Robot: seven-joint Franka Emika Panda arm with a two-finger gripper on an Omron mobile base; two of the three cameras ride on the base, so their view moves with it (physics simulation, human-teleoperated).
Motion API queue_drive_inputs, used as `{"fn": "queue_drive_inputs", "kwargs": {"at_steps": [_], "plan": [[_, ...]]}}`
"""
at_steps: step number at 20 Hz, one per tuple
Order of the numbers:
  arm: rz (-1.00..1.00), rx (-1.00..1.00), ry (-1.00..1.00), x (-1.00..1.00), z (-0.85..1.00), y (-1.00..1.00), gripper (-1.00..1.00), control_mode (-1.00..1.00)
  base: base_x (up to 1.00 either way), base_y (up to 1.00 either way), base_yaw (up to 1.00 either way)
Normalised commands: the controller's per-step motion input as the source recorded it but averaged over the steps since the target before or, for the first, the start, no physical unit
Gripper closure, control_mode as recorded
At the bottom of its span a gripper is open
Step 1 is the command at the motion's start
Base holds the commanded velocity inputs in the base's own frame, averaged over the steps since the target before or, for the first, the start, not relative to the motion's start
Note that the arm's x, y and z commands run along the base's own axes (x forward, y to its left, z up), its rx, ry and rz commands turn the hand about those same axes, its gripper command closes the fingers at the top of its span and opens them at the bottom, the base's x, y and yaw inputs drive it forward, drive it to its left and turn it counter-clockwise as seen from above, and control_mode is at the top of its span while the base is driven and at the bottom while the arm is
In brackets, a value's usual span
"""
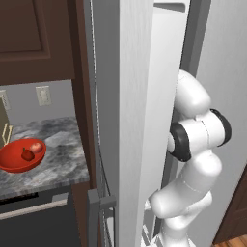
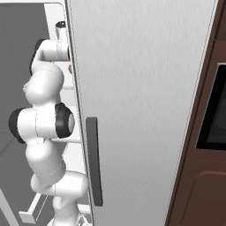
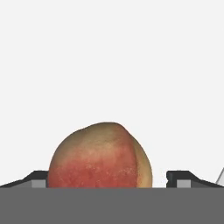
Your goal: Take the peach, bell pepper, and peach from the freezer and place them in the bowl on the counter.
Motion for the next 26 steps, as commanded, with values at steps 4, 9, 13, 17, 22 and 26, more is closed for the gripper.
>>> {"fn": "queue_drive_inputs", "kwargs": {"at_steps": [4,9,13,17,22,26], "plan": [[0.0,0.0,0.03,0.13,-0.33,0.09,1.0,-1.0,0.0,0.0,0.0],[0.0,0.0,0.08,-0.01,-0.49,0.1,1.0,-1.0,0.0,0.0,0.0],[0.0,0.0,0.05,-0.26,-0.59,0.19,1.0,-1.0,0.0,0.0,0.0],[0.0,0.0,0.0,-0.63,-0.46,0.31,1.0,-1.0,0.0,0.0,0.0],[0.0,0.0,-0.02,-0.78,-0.21,0.04,1.0,-1.0,0.0,0.0,0.0],[0.0,0.01,-0.13,-1.0,0.0,0.0,1.0,-1.0,0.0,0.0,0.0]]}}
